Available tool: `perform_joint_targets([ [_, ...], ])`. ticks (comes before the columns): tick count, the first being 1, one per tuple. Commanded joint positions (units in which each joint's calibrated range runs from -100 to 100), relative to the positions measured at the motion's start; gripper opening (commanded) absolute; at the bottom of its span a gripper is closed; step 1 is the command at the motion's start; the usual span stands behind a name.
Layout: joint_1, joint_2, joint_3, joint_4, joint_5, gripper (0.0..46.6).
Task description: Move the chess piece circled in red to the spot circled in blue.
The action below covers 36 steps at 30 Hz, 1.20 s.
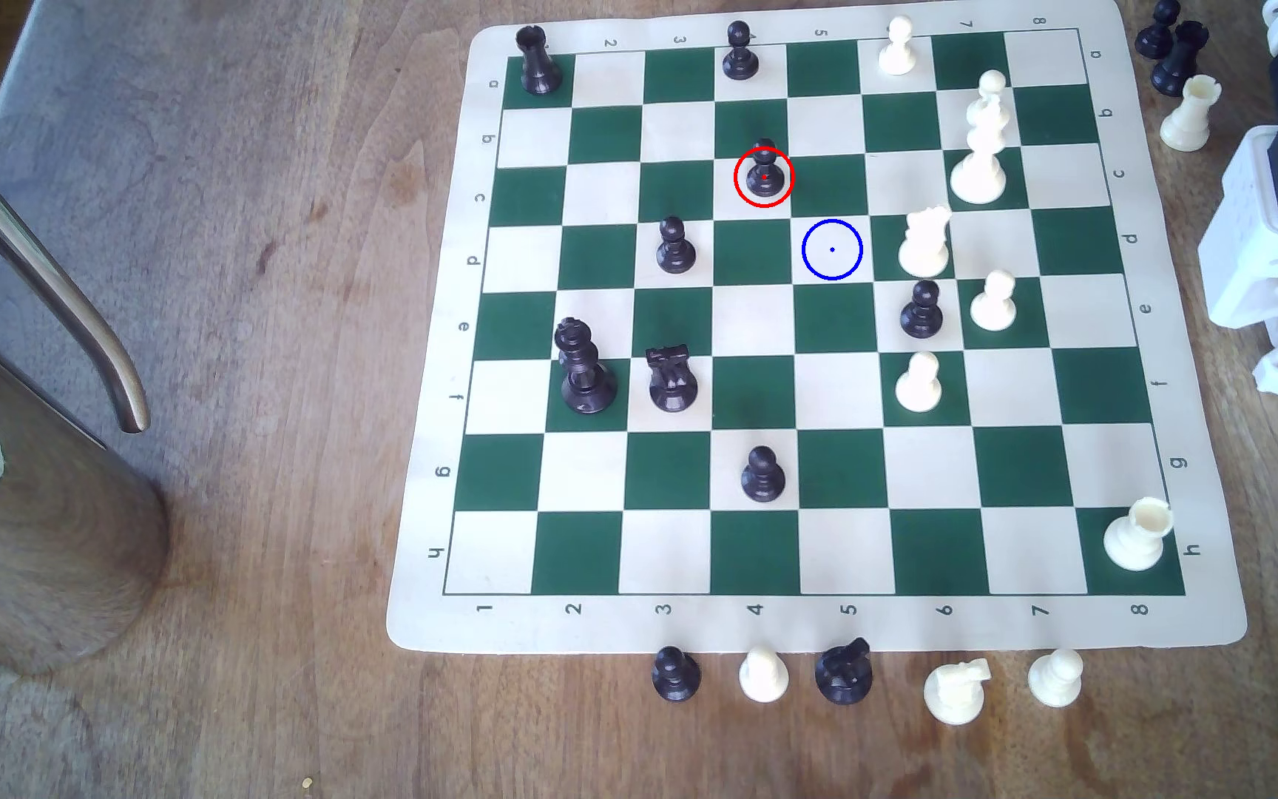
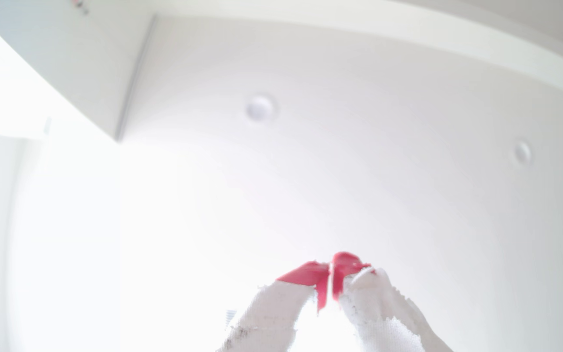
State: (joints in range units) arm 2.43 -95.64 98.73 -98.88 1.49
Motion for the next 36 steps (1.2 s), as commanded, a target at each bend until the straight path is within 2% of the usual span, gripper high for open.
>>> perform_joint_targets([
  [1, 0.50, -0.20, 1.17, -0.79, -1.51, 0.2],
  [7, 1.36, -0.11, -2.91, 15.02, -1.37, 0.2],
  [11, 2.77, -0.11, -4.72, 16.90, -1.66, 0.2],
  [17, 3.86, -0.11, -12.61, 38.28, -1.76, 0.2],
  [18, 5.11, -0.11, -15.60, 46.88, -2.20, 0.3],
  [22, 8.87, -0.11, -20.04, 63.34, -3.37, 1.6],
  [25, 11.84, -0.03, -20.04, 67.19, -4.98, 1.9],
  [26, 11.84, -0.03, -20.67, 70.22, -4.79, 0.2],
  [30, 11.76, -0.03, -21.22, 80.05, -4.30, 0.8],
  [31, 10.28, -0.03, -21.22, 84.31, -2.98, 1.3],
  [33, 10.28, -0.03, -21.22, 88.32, -2.54, 1.0],
  [34, 10.28, -0.03, -24.03, 99.13, -1.17, 0.2],
  [36, 11.06, -0.03, -29.02, 112.97, -1.12, 0.2],
])
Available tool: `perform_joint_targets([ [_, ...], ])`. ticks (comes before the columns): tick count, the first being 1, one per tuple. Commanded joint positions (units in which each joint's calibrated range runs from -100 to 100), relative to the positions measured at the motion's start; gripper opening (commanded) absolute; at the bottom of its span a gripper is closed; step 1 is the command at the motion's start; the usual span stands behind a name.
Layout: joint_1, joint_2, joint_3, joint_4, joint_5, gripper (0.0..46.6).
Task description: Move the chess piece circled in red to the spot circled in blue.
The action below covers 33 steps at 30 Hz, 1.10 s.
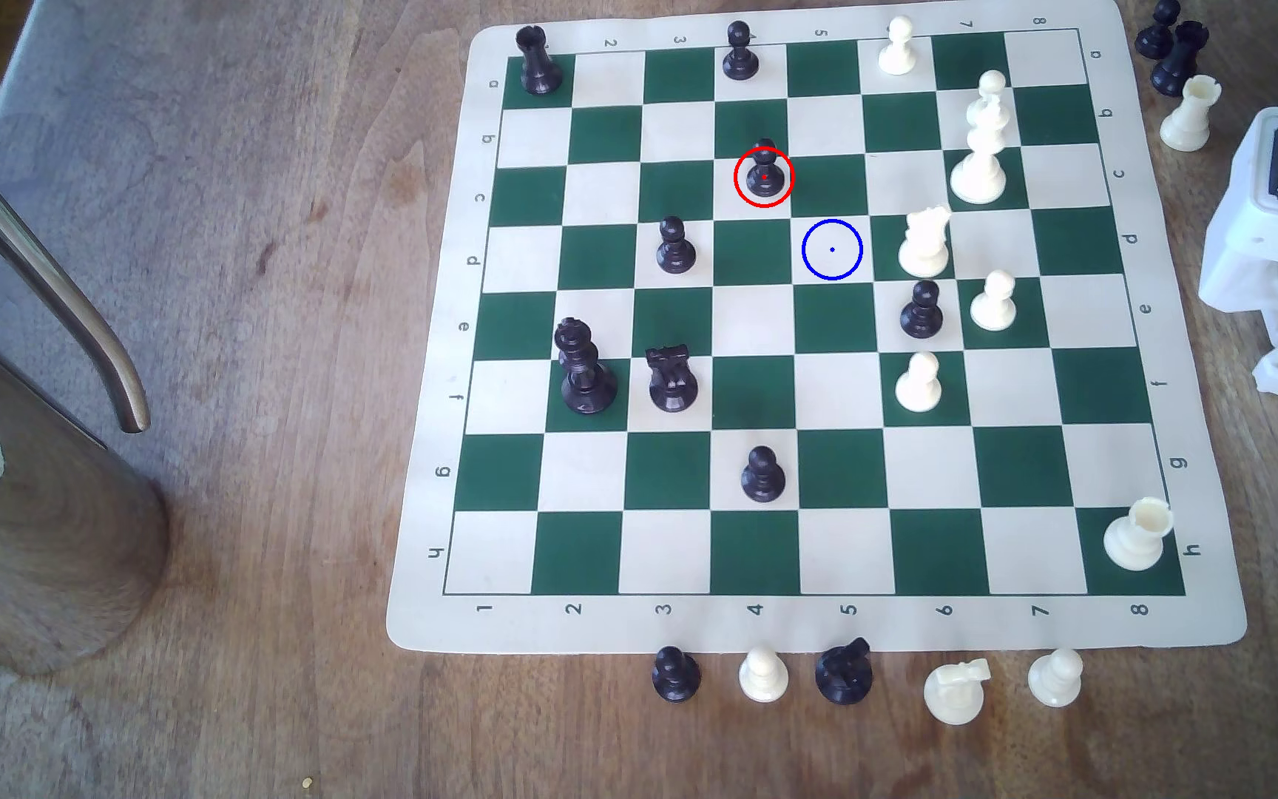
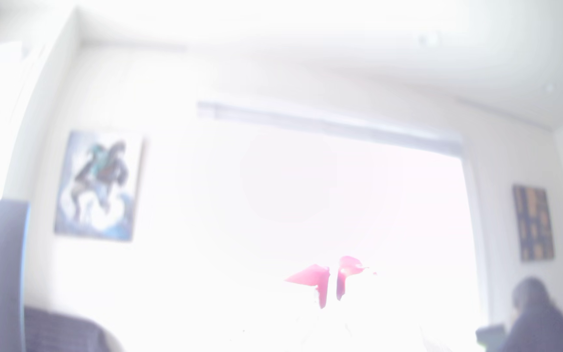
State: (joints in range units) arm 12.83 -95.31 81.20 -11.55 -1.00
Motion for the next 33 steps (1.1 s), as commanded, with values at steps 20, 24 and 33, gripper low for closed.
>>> perform_joint_targets([
  [20, 4.18, 28.50, -42.94, 82.89, -3.52, 1.9],
  [24, 0.11, 34.70, -44.85, 80.02, -6.50, 3.5],
  [33, -0.12, 57.45, -59.26, 81.01, -15.29, 4.0],
])
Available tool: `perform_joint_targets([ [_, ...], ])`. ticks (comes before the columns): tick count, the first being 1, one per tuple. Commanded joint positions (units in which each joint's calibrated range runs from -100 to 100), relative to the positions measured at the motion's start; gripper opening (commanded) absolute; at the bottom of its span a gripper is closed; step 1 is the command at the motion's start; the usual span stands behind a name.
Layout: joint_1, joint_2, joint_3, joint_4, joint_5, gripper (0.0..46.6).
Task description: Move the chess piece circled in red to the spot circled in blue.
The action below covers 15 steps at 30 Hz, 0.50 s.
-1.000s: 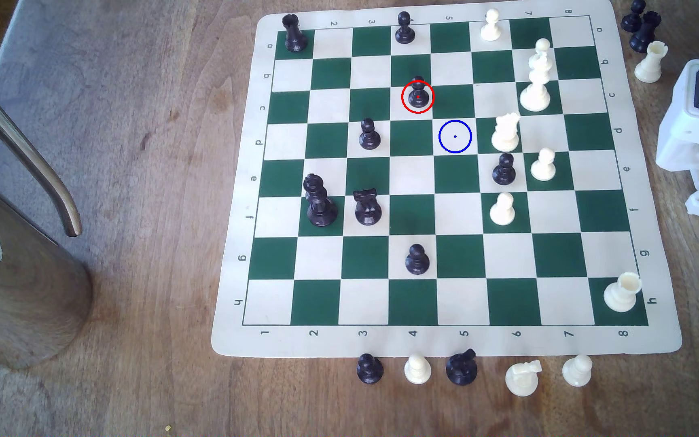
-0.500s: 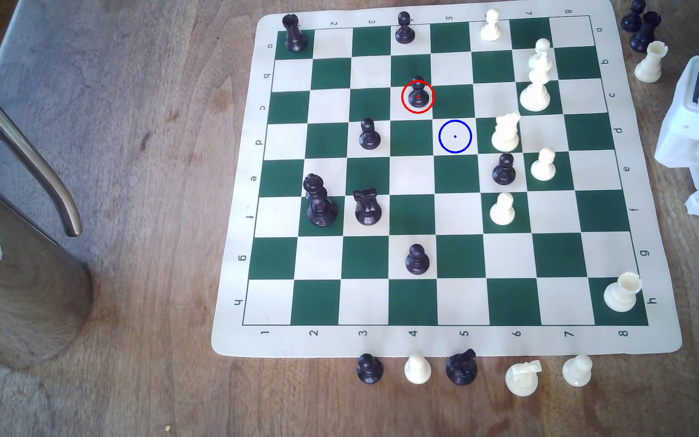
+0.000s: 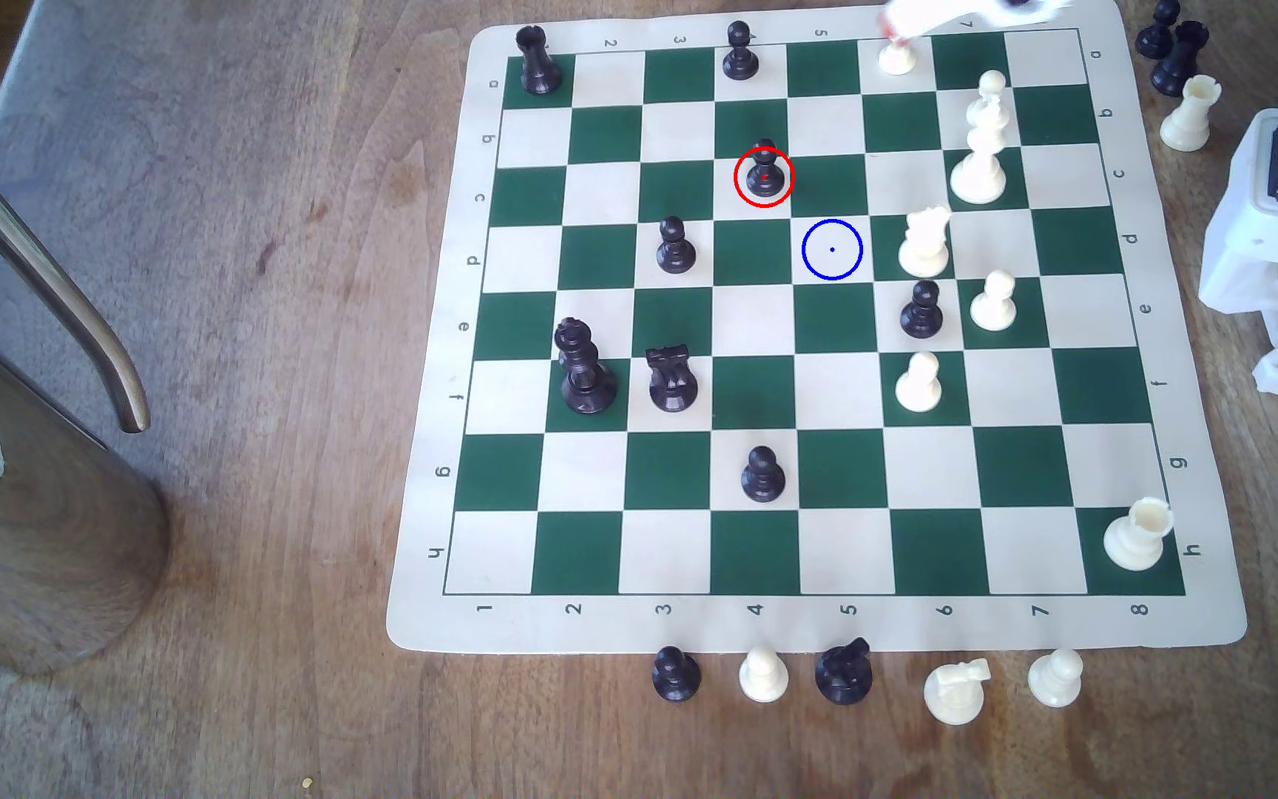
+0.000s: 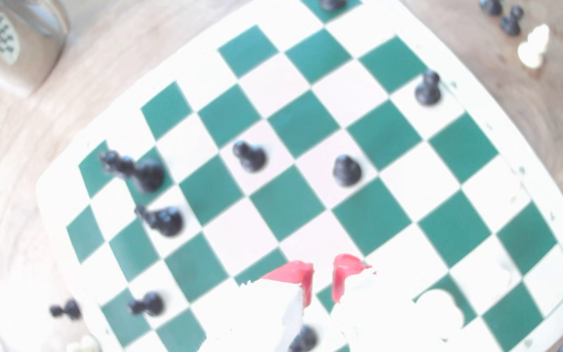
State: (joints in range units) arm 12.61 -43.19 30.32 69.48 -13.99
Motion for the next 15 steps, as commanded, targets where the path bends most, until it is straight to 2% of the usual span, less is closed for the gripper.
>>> perform_joint_targets([
  [1, 0.26, 6.60, -9.11, -0.11, -2.44, 3.6],
  [2, 0.49, 7.96, -9.47, -1.18, -2.44, 1.6],
  [3, 0.65, 8.73, -9.56, -2.08, -2.44, 1.9],
  [6, 1.19, 12.80, -9.56, -5.85, -3.17, 7.7],
  [13, 1.66, 20.53, -9.56, -11.17, -4.59, 11.5],
  [15, 2.68, 23.24, -10.01, -12.81, -4.49, 15.3],
])
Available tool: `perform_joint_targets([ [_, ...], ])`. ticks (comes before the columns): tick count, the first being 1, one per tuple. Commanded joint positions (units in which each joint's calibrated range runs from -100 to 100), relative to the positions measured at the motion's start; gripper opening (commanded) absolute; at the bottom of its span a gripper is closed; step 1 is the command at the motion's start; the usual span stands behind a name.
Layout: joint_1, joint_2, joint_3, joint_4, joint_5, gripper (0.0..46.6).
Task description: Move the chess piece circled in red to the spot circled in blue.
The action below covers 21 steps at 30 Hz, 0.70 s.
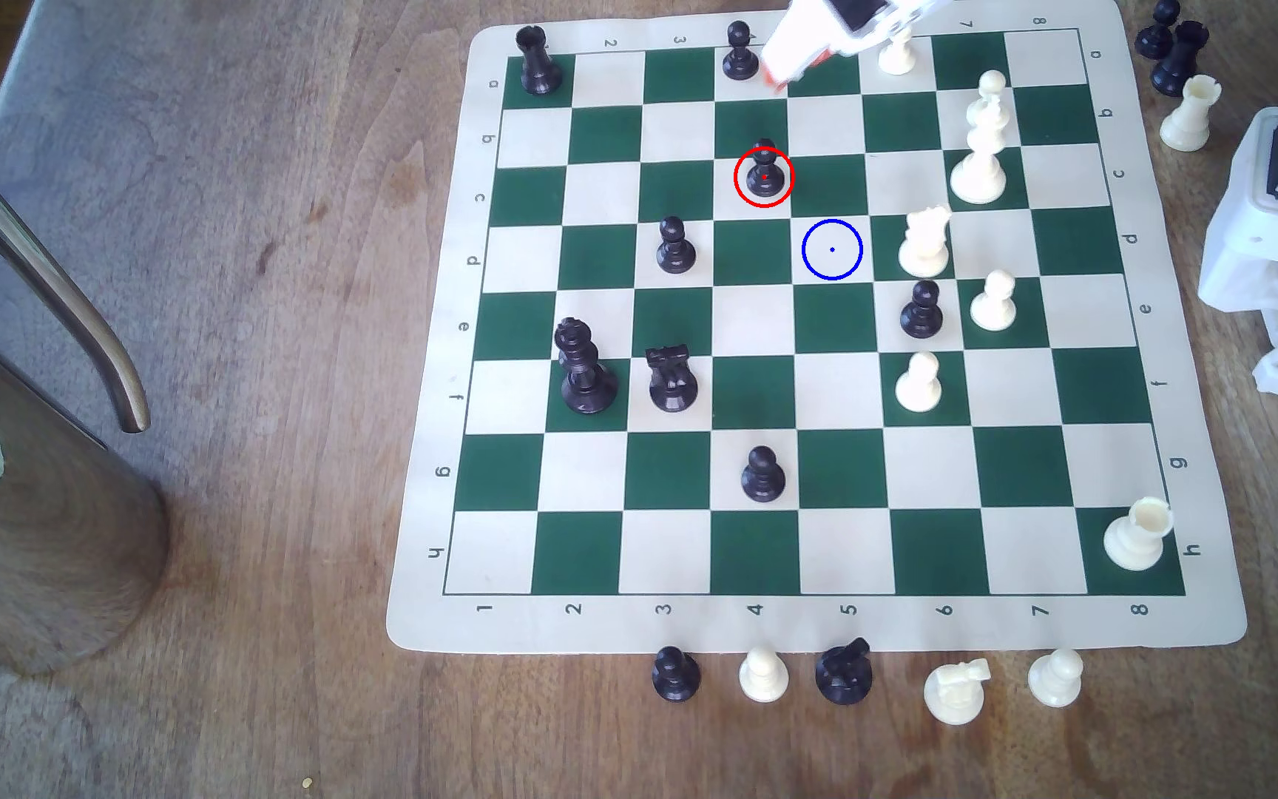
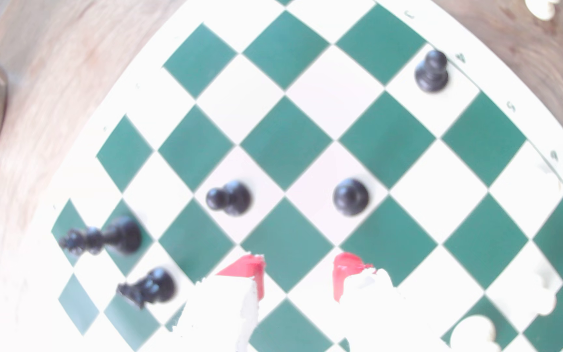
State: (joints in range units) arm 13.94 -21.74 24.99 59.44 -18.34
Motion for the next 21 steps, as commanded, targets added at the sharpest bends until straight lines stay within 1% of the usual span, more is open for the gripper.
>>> perform_joint_targets([
  [1, 1.74, 2.56, -4.68, -3.42, 0.00, 16.2],
  [4, 2.68, 5.95, -4.95, -4.73, 0.44, 16.5],
  [13, 2.53, 14.44, -6.68, -7.52, 0.68, 14.7],
  [21, 2.84, 19.62, -8.49, -9.73, 0.98, 14.8],
])
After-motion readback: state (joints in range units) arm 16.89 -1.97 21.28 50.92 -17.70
